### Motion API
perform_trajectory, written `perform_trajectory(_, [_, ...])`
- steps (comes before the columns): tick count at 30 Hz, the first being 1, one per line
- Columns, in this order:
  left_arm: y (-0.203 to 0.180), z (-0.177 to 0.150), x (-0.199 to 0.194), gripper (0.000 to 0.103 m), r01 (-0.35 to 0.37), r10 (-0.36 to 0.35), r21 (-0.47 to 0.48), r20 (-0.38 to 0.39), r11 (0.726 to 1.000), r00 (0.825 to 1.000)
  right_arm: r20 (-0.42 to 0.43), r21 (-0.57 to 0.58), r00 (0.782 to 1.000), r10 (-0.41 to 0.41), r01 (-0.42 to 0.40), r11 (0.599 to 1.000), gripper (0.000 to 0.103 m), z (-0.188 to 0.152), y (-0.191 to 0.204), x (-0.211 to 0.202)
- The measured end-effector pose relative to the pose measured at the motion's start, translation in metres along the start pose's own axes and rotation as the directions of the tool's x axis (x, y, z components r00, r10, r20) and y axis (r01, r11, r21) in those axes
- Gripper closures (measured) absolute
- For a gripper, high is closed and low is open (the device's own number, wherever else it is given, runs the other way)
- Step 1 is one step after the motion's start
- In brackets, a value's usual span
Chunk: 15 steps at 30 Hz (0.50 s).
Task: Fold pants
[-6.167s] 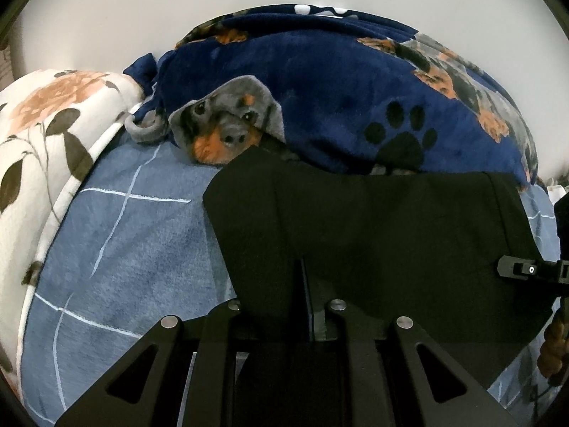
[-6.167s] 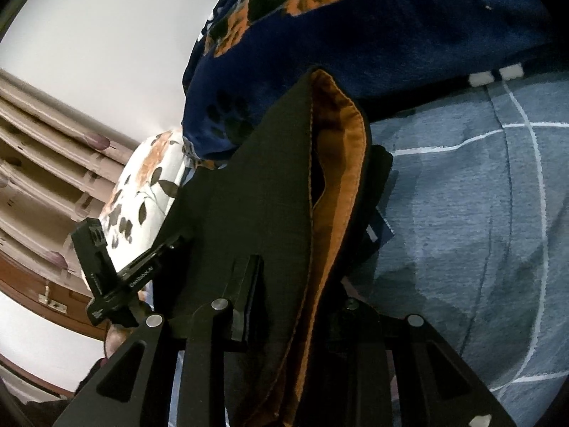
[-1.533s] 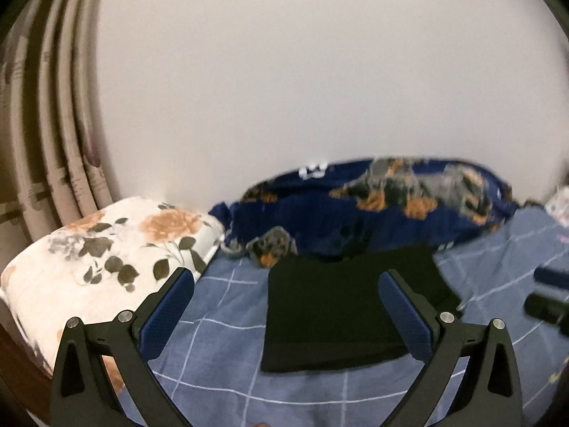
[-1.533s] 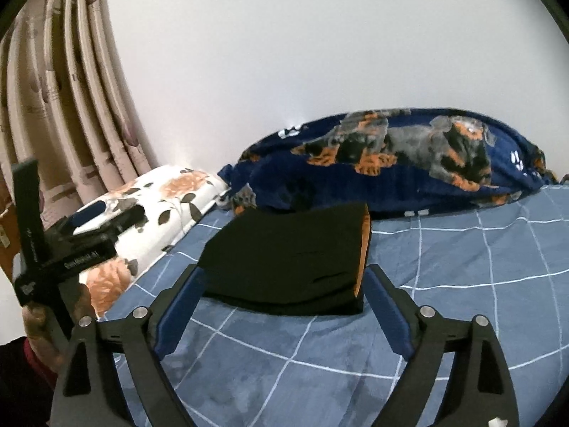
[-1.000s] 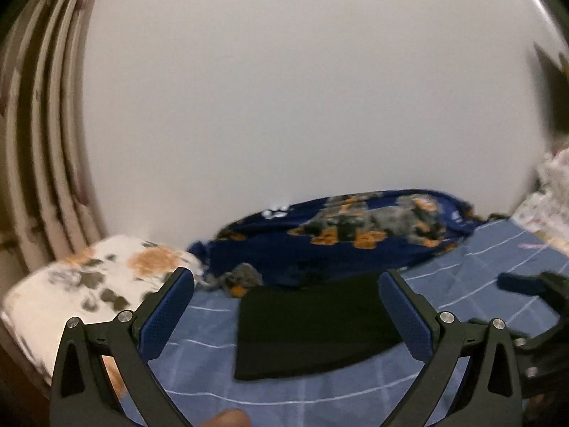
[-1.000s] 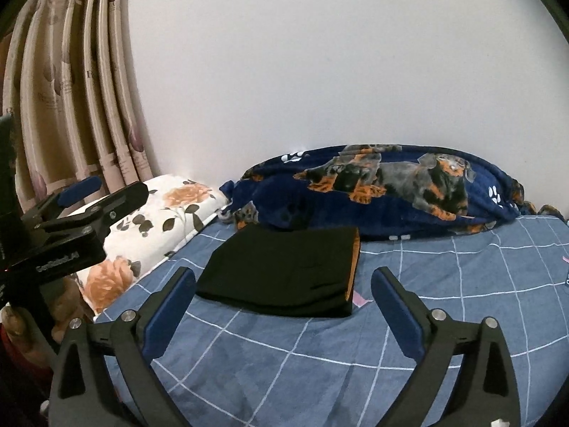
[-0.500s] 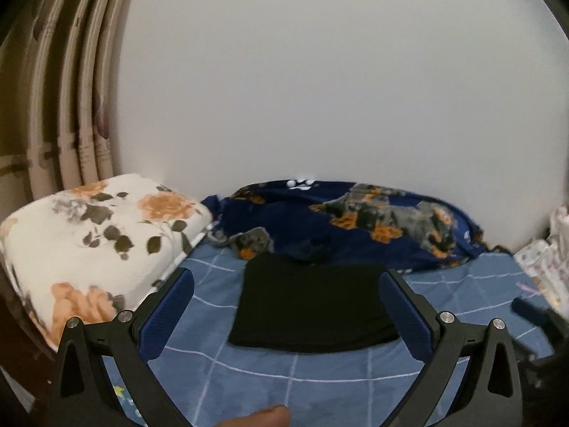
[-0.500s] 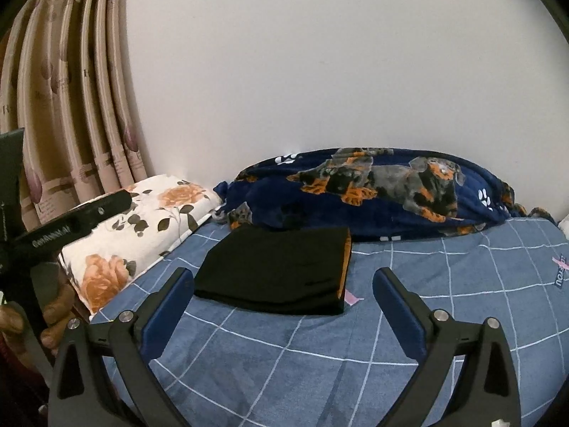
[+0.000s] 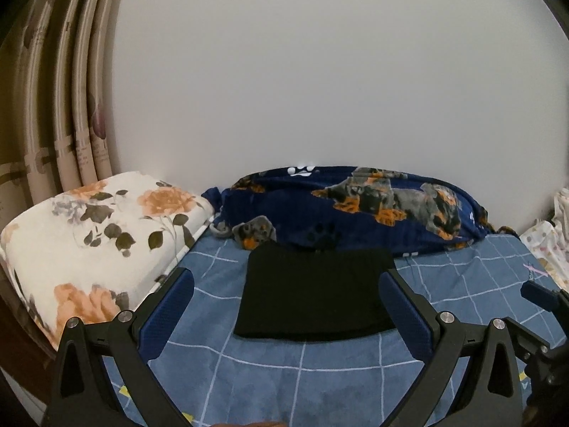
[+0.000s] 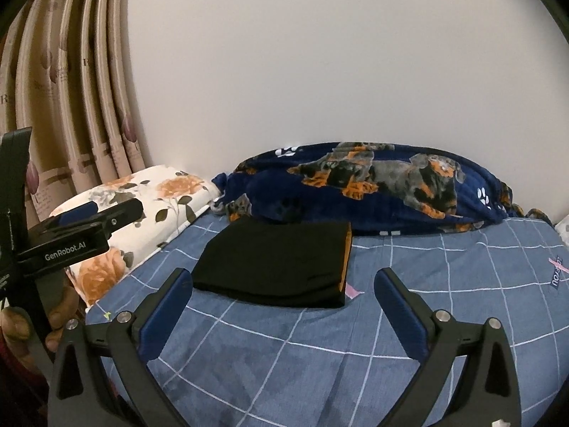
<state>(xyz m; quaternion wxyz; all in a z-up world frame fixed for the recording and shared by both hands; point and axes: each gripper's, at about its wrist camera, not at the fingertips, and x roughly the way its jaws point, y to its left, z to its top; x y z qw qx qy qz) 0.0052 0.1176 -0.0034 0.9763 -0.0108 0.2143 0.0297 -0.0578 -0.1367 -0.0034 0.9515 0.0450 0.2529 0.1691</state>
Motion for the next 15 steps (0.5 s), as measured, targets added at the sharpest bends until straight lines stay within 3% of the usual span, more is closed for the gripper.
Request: perform_trajectory(15, [0.003, -0.010, 0.012, 0.000, 0.004, -0.003, 0.015, -0.022, 1.000, 1.000, -0.056, 0.002, 0.998, 0.016, -0.016, 1.000, 0.001, -0.008, 0.003, 0.012])
